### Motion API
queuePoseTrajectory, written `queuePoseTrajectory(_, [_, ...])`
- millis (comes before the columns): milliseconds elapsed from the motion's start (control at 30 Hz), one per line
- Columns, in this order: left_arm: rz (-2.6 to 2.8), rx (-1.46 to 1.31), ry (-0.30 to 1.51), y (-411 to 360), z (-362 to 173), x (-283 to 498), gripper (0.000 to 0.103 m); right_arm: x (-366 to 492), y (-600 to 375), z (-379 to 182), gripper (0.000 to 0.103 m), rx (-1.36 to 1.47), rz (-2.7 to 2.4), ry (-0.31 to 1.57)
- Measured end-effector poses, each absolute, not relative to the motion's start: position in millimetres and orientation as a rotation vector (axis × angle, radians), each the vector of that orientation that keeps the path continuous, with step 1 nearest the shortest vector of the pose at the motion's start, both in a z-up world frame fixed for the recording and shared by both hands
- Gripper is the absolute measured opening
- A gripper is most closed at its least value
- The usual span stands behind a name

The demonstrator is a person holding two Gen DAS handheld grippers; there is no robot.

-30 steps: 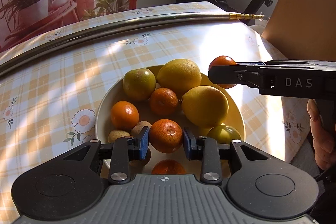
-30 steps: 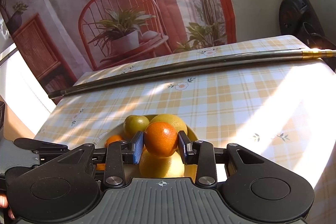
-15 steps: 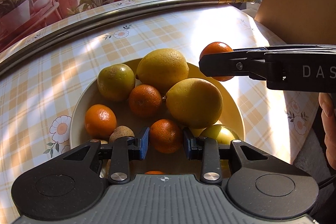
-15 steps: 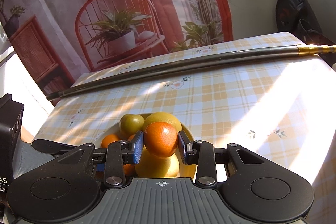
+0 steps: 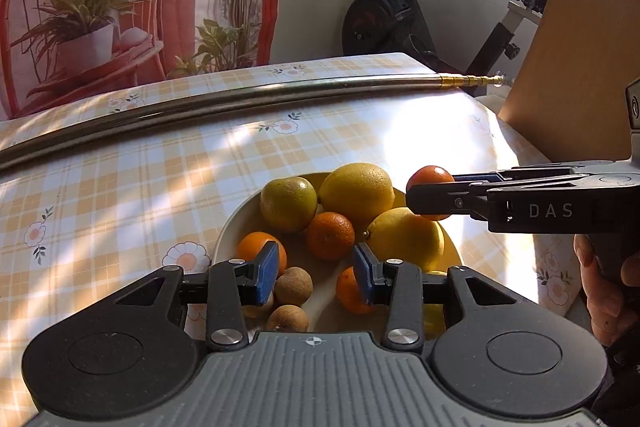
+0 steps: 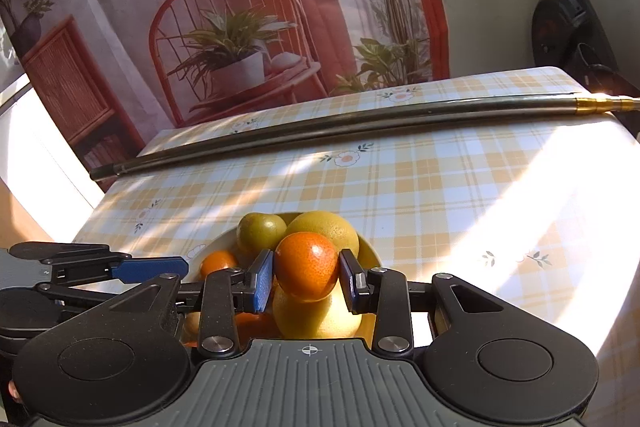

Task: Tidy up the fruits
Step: 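Lower both mandarins into the plate and open both tools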

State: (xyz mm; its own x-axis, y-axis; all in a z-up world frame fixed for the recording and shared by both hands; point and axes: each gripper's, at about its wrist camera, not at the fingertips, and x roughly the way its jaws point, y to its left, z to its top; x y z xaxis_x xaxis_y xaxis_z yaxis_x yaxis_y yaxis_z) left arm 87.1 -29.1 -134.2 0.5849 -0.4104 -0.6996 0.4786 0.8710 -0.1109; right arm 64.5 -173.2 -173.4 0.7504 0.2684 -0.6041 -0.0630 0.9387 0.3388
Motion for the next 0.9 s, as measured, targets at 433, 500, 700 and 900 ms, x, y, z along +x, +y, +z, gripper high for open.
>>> queuePoseTrajectory(433, [-0.308, -0.064, 0.744, 40, -116, 82, 0.043, 101, -112, -168, 0.032, 0.199, 0.382, 0.788])
queuePoseTrajectory(500, [-0.316, -0.079, 0.748, 42, -118, 81, 0.043, 106, -104, -171, 0.032, 0.168, 0.384, 0.815])
queuePoseTrajectory(700, [-0.367, -0.073, 0.728, 38, -123, 74, 0.043, 111, -107, -180, 0.032, 0.18, 0.354, 0.869])
queuePoseTrajectory(900, [-0.373, -0.081, 0.731, 40, -127, 76, 0.043, 111, -106, -186, 0.032, 0.171, 0.358, 0.889])
